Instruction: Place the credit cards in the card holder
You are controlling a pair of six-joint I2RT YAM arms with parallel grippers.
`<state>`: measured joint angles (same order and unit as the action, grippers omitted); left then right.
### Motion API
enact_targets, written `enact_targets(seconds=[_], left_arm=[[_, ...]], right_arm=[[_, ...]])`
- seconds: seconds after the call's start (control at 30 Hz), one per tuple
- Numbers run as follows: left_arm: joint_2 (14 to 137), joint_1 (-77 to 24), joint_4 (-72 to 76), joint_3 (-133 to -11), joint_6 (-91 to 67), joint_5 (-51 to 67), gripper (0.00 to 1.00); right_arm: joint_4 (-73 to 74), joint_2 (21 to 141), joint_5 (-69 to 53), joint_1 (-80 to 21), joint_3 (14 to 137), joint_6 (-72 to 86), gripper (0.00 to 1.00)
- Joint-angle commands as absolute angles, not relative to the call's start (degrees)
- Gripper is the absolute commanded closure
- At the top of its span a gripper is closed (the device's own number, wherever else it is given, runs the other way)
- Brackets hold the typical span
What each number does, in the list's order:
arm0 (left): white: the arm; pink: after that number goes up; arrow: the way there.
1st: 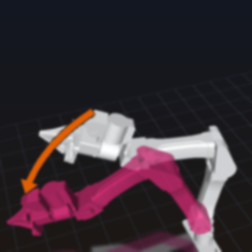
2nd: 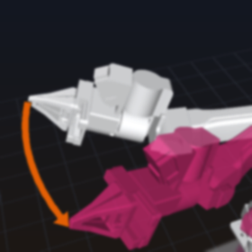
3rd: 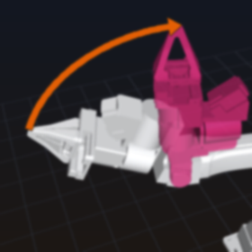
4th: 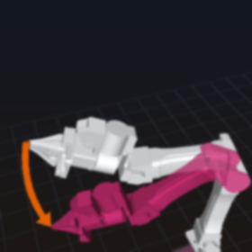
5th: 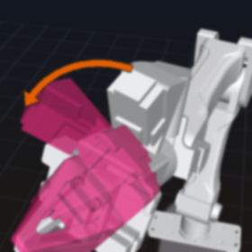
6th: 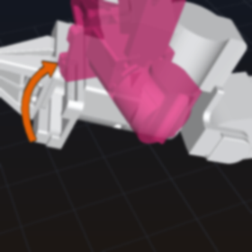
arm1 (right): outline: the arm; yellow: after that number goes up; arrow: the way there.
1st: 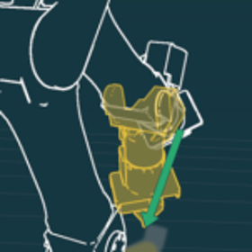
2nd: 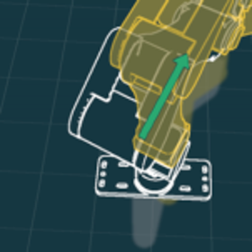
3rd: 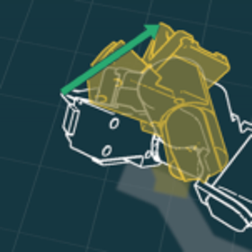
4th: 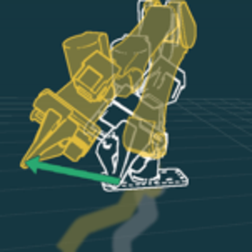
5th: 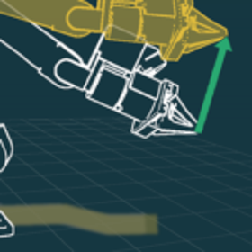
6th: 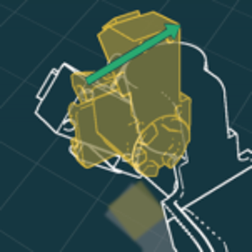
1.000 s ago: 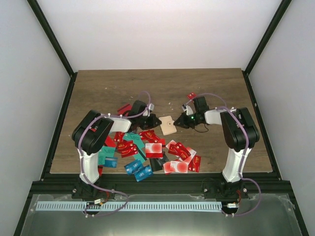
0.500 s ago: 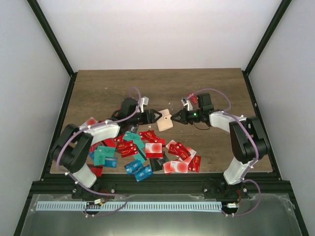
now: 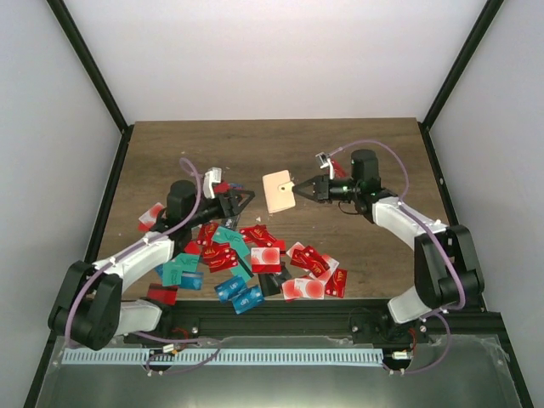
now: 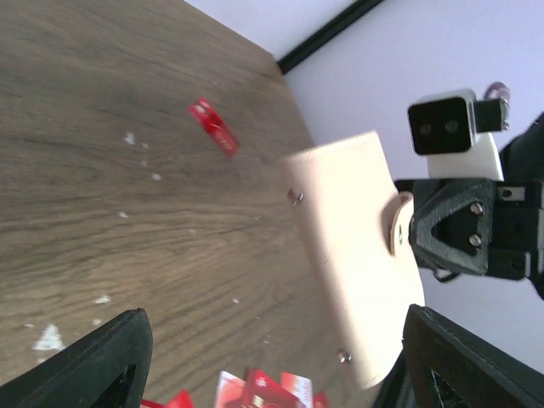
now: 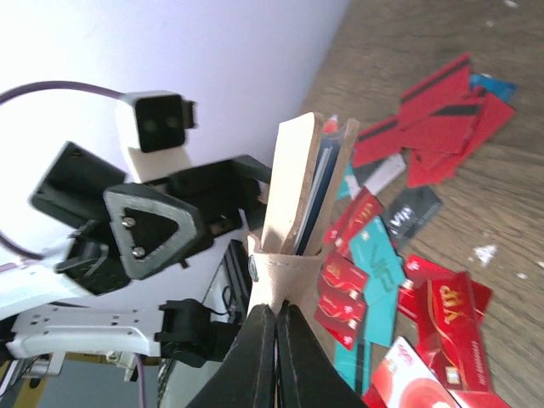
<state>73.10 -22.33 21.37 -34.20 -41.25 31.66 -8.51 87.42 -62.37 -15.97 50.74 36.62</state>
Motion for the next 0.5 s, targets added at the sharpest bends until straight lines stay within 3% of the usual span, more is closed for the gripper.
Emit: enact_targets(seconds=[0.0, 0.3, 0.47], left_arm=[[72.03, -21.67, 36.67, -31.07, -50.17, 42.03, 0.17], [81.03, -22.23, 70.87, -28.7, -67.83, 52.03, 0.21], [88.55, -22.73, 87.85, -28.29, -78.39, 53.14, 0.33]], right_arm=[[-15.52, 83.85, -67.19, -16.51, 50.94, 41.4, 0.99], [-22.9, 81.44, -70.36, -17.84, 50.55, 45.36, 0.99], [-25.73, 80.5, -71.26, -18.97, 50.42, 46.56, 0.99]])
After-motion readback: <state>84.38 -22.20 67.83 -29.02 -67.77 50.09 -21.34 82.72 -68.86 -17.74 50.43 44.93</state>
